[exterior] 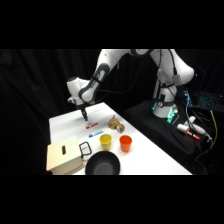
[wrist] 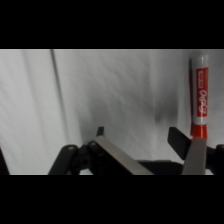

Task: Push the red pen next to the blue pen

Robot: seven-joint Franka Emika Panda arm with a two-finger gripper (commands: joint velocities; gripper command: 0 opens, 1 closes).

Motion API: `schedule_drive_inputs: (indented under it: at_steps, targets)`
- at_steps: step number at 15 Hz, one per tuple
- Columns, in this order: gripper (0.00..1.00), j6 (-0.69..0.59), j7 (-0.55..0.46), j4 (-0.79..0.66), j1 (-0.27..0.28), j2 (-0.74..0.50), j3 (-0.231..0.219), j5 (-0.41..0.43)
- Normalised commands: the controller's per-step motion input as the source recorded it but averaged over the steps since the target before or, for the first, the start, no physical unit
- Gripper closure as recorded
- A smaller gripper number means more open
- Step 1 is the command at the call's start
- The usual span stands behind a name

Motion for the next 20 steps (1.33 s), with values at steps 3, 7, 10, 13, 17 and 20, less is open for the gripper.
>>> schedule_drive_inputs:
  at_steps: [3, 7, 10, 13, 17, 20]
  targets:
    - [0.00, 0.04, -0.04, 0.10, -0.061, 0.12, 0.042, 0.013]
    - [0.00, 0.11, -0.05, -0.07, -0.008, 0.00, 0.053, -0.012]
    - [0.00, 0.18, -0.02, -0.22, 0.065, -0.11, 0.041, -0.050]
    - [0.00, 0.20, 0.02, -0.32, 0.119, -0.19, 0.038, -0.079]
    - [0.00, 0.21, 0.09, -0.41, 0.179, -0.26, 0.038, -0.114]
    - [0.00, 0.19, 0.16, -0.41, 0.207, -0.28, 0.023, -0.160]
